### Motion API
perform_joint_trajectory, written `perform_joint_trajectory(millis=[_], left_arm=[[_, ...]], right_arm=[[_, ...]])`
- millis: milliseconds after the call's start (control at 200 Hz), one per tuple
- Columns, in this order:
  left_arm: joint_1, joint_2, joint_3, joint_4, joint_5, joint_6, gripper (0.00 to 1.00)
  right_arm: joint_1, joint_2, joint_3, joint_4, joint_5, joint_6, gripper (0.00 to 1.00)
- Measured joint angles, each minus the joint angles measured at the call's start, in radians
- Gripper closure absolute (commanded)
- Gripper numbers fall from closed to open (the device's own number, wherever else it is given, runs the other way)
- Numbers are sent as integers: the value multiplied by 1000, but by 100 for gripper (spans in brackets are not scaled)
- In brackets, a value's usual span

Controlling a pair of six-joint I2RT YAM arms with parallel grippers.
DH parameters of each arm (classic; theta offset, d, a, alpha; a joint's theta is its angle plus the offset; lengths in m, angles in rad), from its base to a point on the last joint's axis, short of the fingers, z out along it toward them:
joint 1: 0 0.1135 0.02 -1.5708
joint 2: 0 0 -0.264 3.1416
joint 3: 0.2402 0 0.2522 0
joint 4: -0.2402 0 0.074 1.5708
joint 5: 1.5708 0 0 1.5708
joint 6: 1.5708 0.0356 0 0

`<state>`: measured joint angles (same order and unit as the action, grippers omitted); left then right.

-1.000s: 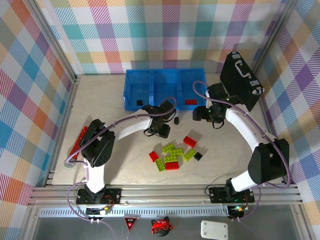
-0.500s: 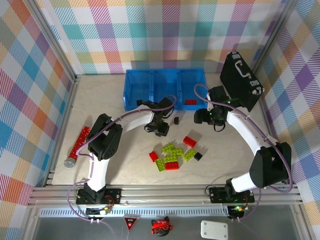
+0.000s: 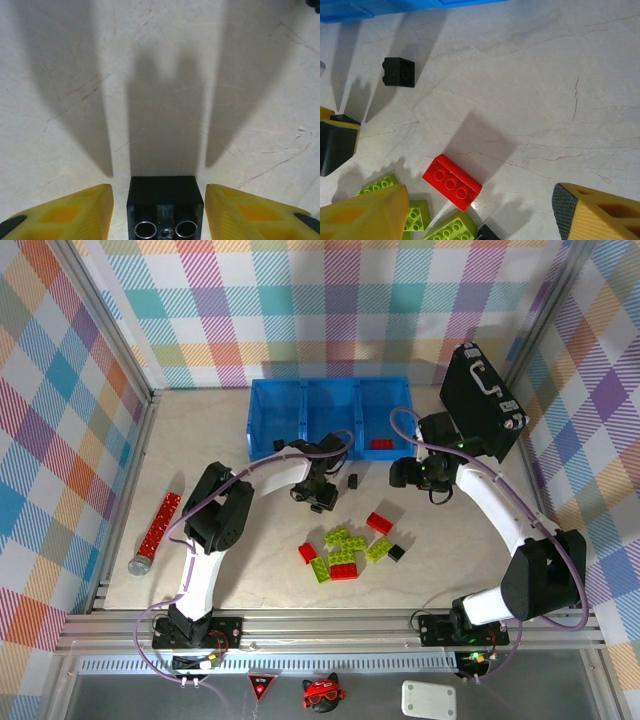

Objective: Sort the legos into containers by color
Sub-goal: Pick up the lego from the center of the table.

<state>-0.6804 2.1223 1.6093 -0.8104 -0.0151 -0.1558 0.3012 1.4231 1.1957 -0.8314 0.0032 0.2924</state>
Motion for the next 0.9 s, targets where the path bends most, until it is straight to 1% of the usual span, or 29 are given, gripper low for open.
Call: perform_joint_trajectory(millis=[315,770,900], left_arm=[[8,1,12,-2,8,16,60],[8,1,18,-7,23,16,70],[8,1,18,-7,26,18,71]], right_arm=[[0,1,22,-8,0,0,24],[0,1,39,-30,0,-1,24],[0,1,46,-38,0,-2,24]])
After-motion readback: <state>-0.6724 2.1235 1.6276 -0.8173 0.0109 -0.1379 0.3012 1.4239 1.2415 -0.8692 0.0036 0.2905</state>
